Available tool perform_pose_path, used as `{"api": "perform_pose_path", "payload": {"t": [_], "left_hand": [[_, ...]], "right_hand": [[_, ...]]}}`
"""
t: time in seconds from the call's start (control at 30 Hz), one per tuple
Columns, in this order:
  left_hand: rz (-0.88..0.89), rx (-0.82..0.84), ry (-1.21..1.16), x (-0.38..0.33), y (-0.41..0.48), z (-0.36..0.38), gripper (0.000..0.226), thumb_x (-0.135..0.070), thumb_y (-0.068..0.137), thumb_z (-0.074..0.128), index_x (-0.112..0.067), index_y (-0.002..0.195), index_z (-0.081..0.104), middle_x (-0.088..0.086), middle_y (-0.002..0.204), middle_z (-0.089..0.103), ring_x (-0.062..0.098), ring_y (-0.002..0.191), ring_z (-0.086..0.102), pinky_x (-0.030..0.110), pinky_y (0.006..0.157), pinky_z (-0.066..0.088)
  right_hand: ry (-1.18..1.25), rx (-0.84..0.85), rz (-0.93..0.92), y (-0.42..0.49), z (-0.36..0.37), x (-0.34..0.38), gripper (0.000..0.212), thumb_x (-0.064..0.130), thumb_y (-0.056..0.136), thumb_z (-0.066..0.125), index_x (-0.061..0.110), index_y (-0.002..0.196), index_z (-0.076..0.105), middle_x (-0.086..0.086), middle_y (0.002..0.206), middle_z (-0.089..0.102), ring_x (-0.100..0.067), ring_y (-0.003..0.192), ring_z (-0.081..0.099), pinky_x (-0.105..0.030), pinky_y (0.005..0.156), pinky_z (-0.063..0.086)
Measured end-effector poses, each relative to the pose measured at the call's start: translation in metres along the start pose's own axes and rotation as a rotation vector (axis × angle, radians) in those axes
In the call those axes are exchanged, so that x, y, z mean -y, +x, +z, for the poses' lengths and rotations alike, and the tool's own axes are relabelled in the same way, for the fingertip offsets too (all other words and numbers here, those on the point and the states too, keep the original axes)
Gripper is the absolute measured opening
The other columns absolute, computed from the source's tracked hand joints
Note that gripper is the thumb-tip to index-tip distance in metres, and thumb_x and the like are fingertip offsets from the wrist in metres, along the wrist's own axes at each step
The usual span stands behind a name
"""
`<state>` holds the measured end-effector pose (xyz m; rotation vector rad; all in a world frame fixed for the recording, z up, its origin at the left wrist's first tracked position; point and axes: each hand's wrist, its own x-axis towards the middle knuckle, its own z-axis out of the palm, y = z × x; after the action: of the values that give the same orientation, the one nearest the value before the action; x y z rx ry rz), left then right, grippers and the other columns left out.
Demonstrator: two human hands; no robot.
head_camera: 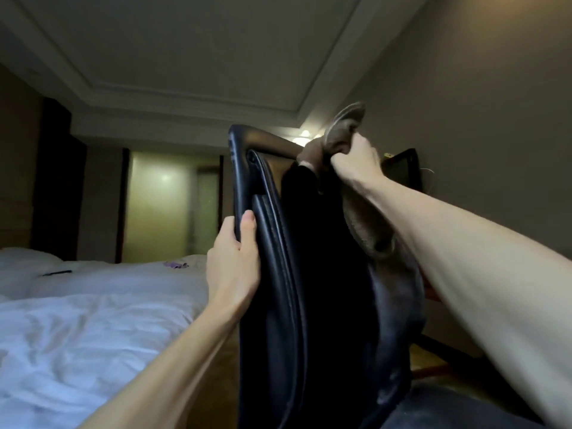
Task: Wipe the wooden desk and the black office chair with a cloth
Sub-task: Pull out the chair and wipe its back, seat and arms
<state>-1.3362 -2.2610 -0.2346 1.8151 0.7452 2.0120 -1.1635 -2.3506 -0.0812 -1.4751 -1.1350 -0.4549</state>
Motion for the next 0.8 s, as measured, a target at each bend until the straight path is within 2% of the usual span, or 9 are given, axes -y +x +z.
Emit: {"api": "perform_pose_path", "payload": {"t": [0.1, 0.2, 0.23, 0.37, 0.43, 0.57, 0.63, 0.7, 0.8], "left_hand": [[0.021, -0.008, -0.05, 0.006, 0.0, 0.001, 0.05, -0.059, 0.105, 0.037, -0.018, 0.079, 0.048, 0.0, 0.068, 0.06, 0.005, 0.067, 0.055, 0.035, 0.062, 0.038], [0.034, -0.008, -0.06, 0.005, -0.001, 0.001, 0.051, -0.058, 0.105, 0.037, -0.017, 0.076, 0.045, -0.004, 0.066, 0.057, 0.007, 0.06, 0.052, 0.038, 0.061, 0.037], [0.039, -0.006, -0.062, 0.005, -0.002, 0.002, 0.052, -0.058, 0.105, 0.037, -0.017, 0.075, 0.044, -0.007, 0.061, 0.054, 0.008, 0.059, 0.05, 0.038, 0.06, 0.037], [0.042, -0.007, -0.057, 0.003, -0.001, 0.001, 0.051, -0.057, 0.105, 0.038, -0.014, 0.079, 0.047, -0.003, 0.061, 0.052, 0.017, 0.064, 0.051, 0.041, 0.063, 0.036], [0.027, -0.033, -0.049, 0.005, -0.001, 0.001, 0.052, -0.056, 0.106, 0.039, -0.012, 0.08, 0.046, 0.001, 0.062, 0.051, 0.017, 0.064, 0.051, 0.042, 0.062, 0.032], [0.007, -0.028, -0.02, 0.0, -0.003, 0.002, 0.051, -0.057, 0.106, 0.038, -0.017, 0.074, 0.037, 0.001, 0.059, 0.046, 0.017, 0.061, 0.048, 0.042, 0.058, 0.029], [-0.01, -0.014, -0.009, -0.003, -0.005, 0.0, 0.051, -0.058, 0.106, 0.037, -0.021, 0.072, 0.032, 0.0, 0.058, 0.043, 0.017, 0.061, 0.045, 0.039, 0.057, 0.03], [-0.023, -0.007, -0.01, -0.005, -0.007, -0.003, 0.05, -0.057, 0.106, 0.037, -0.022, 0.071, 0.031, -0.002, 0.059, 0.042, 0.017, 0.061, 0.044, 0.037, 0.056, 0.03], [-0.039, 0.005, 0.001, -0.011, -0.009, -0.006, 0.049, -0.057, 0.107, 0.036, -0.023, 0.071, 0.031, -0.002, 0.059, 0.043, 0.016, 0.061, 0.044, 0.037, 0.056, 0.028]], "right_hand": [[-0.027, 0.295, 0.014, 0.012, 0.024, -0.01, 0.018, 0.014, 0.097, 0.049, 0.007, 0.103, 0.065, -0.015, 0.118, 0.064, -0.03, 0.102, 0.058, -0.024, 0.081, 0.042], [-0.062, 0.291, -0.031, 0.013, 0.022, -0.031, 0.014, 0.015, 0.093, 0.051, 0.014, 0.081, 0.06, -0.003, 0.091, 0.063, -0.012, 0.077, 0.054, -0.011, 0.06, 0.041], [-0.078, 0.291, -0.049, 0.008, 0.018, -0.038, 0.012, 0.019, 0.089, 0.053, 0.012, 0.086, 0.063, -0.003, 0.094, 0.066, -0.012, 0.081, 0.057, -0.007, 0.065, 0.043], [-0.072, 0.331, -0.06, -0.036, 0.009, -0.079, 0.059, 0.052, 0.08, 0.054, 0.018, 0.126, 0.067, -0.01, 0.135, 0.065, -0.025, 0.128, 0.058, -0.029, 0.113, 0.041], [-0.063, 0.393, -0.054, -0.078, 0.015, -0.113, 0.05, 0.028, 0.093, 0.062, 0.013, 0.14, 0.058, -0.012, 0.142, 0.06, -0.02, 0.134, 0.053, -0.013, 0.108, 0.034], [0.003, 0.388, 0.003, -0.17, 0.015, -0.176, 0.081, 0.034, 0.076, 0.073, 0.031, 0.151, 0.043, 0.014, 0.137, 0.062, -0.004, 0.127, 0.059, -0.024, 0.105, 0.049], [-0.068, 0.44, -0.057, -0.204, 0.008, -0.191, 0.081, 0.02, 0.079, 0.066, 0.044, 0.152, 0.04, 0.027, 0.134, 0.062, 0.009, 0.126, 0.055, -0.006, 0.101, 0.041], [-0.175, 0.457, -0.031, -0.225, 0.0, -0.196, 0.067, 0.017, 0.074, 0.059, 0.043, 0.136, 0.057, 0.022, 0.11, 0.073, 0.001, 0.111, 0.066, -0.008, 0.086, 0.047], [-0.131, 0.28, 0.065, -0.228, -0.013, -0.189, 0.022, 0.025, 0.083, 0.065, 0.028, 0.103, 0.076, 0.007, 0.087, 0.079, -0.013, 0.093, 0.074, -0.032, 0.076, 0.057]]}}
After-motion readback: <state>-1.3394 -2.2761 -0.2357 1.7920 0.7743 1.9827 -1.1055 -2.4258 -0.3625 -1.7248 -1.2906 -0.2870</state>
